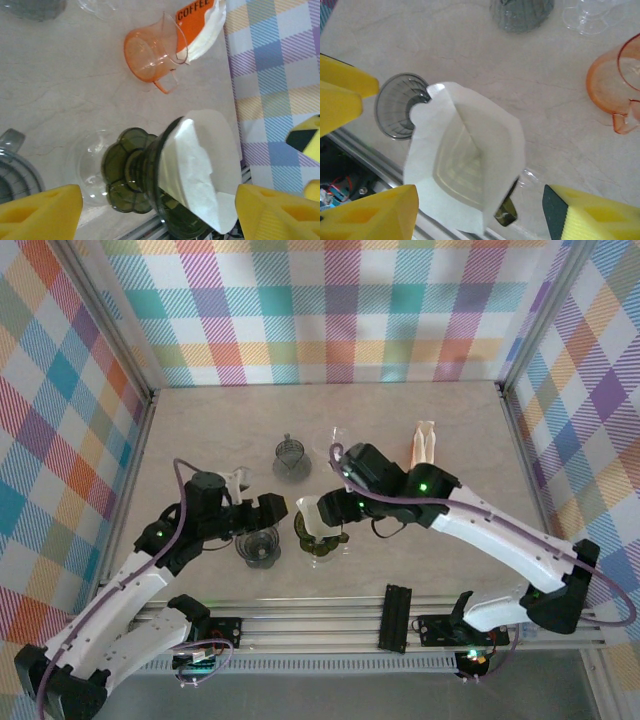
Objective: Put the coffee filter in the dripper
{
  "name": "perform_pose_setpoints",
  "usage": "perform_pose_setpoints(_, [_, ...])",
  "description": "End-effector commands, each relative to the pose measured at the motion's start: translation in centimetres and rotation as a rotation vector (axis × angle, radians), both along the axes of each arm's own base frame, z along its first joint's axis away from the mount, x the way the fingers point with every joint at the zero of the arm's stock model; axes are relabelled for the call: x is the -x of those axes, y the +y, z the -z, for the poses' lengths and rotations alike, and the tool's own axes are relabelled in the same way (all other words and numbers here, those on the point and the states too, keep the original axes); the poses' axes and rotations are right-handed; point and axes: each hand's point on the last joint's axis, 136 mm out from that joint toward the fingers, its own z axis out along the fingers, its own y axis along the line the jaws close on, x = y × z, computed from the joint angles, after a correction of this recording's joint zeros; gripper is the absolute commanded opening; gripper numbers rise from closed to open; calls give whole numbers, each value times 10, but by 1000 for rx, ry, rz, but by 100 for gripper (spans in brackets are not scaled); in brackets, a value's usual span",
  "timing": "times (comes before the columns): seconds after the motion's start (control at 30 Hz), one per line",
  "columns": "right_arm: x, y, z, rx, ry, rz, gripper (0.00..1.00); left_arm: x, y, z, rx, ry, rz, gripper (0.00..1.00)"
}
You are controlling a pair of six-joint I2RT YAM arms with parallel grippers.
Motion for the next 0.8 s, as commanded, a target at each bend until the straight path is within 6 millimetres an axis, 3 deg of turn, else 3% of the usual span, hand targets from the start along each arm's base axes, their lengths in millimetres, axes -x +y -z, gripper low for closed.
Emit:
perform_pose_setpoints(0.0, [-10,-2,-4,-44,-65,58,69,1,-12,-8,-91,-44,49,75])
perform_pose_setpoints(0.17, [-10,-15,8,-10,-70,94,70,2,-27,-3,-213,-65,93,75])
perform_pose_setpoints(0.37, [-7,-15,18,-7,-60,80,69,4,-31,8,-294,-41,111,53])
perform_pose_setpoints(0.57, [-8,-13,20,6,-67,65,64,9,-28,17,-295,-24,113,42])
perform_pose_setpoints(0.77, [-8,1,25,22,-36,11,57,12,-24,26,-309,-12,108,42])
